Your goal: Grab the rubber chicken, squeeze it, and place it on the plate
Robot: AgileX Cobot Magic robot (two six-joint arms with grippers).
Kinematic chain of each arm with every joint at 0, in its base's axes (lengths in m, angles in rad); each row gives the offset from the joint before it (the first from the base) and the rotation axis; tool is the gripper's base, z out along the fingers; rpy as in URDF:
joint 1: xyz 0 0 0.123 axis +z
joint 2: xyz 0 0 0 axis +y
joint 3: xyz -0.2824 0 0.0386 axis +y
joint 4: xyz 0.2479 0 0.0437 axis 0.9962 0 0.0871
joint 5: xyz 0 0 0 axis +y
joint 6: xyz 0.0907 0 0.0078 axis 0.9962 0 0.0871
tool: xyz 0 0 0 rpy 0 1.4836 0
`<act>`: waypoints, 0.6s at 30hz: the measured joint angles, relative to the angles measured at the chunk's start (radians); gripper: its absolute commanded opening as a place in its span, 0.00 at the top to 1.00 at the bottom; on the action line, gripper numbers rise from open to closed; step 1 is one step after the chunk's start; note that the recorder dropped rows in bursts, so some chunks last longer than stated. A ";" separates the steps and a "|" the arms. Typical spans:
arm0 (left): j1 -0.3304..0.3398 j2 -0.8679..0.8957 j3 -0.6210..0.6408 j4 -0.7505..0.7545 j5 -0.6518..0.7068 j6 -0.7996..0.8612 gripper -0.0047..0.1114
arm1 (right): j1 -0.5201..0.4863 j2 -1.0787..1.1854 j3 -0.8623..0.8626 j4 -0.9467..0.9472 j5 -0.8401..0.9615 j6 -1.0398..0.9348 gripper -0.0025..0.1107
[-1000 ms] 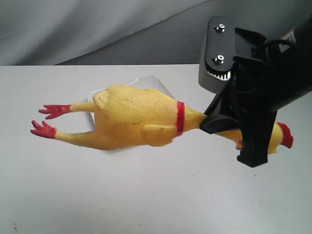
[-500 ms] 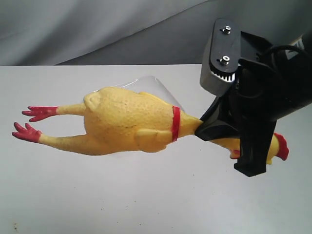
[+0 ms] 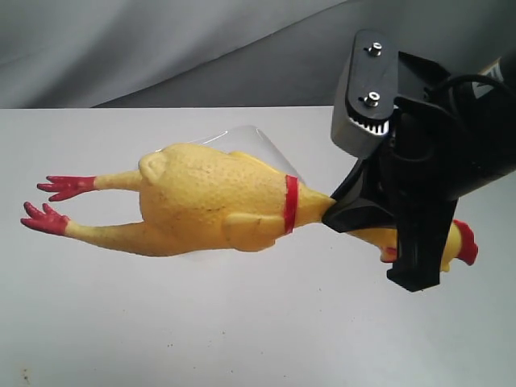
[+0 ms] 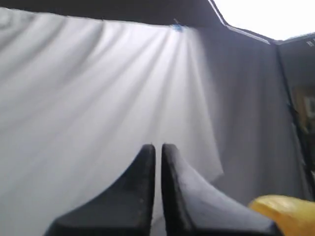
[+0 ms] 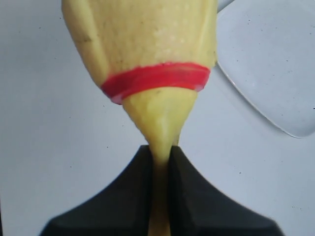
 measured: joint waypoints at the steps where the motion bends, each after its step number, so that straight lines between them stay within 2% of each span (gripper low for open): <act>1: 0.000 0.024 -0.015 0.114 -0.024 -0.064 0.67 | 0.000 0.000 0.000 0.000 0.000 0.000 0.98; 4: 0.000 0.130 -0.066 0.319 -0.160 -0.166 0.39 | 0.000 0.000 0.000 0.003 0.000 0.009 0.98; 7: 0.000 0.279 -0.139 0.441 -0.301 -0.238 0.24 | 0.000 0.000 0.000 0.023 0.000 0.015 0.98; 14: 0.000 0.568 -0.399 0.852 -0.476 -0.403 0.27 | 0.000 0.000 0.000 0.082 0.002 0.019 0.98; 18: -0.056 0.675 -0.465 0.942 -0.516 -0.391 0.27 | 0.000 0.000 0.000 0.084 0.002 0.019 0.98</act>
